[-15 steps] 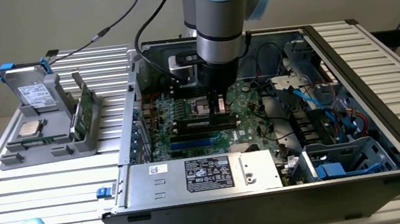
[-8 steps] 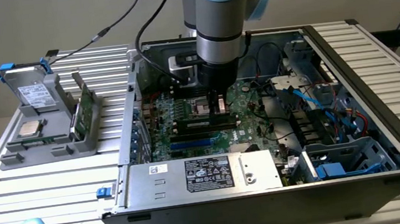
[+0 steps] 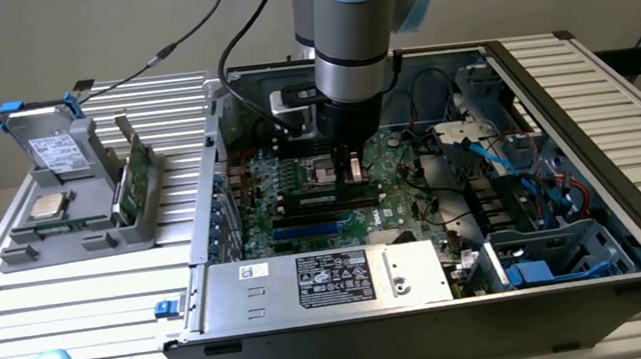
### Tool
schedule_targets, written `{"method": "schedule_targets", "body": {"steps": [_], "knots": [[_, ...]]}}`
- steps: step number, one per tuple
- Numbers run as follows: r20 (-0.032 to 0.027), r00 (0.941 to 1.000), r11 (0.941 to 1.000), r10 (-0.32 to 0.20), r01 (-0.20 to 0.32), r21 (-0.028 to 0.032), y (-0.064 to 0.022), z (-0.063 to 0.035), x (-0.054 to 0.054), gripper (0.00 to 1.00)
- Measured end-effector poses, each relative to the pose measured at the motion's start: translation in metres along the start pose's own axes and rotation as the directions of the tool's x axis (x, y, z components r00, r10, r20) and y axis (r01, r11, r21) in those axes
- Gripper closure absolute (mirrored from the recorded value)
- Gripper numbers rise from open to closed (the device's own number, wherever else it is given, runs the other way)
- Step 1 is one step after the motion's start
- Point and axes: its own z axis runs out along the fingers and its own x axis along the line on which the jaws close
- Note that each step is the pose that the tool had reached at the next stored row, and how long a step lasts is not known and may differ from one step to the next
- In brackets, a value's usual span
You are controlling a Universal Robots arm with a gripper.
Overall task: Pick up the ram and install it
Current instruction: 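Insert the ram into the slot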
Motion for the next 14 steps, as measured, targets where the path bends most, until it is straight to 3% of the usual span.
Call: {"method": "schedule_targets", "body": {"steps": [14], "knots": [[-0.0004,1.0,1.0,-0.001,0.001,0.0,-0.0003,0.001,-0.0039,0.86]]}}
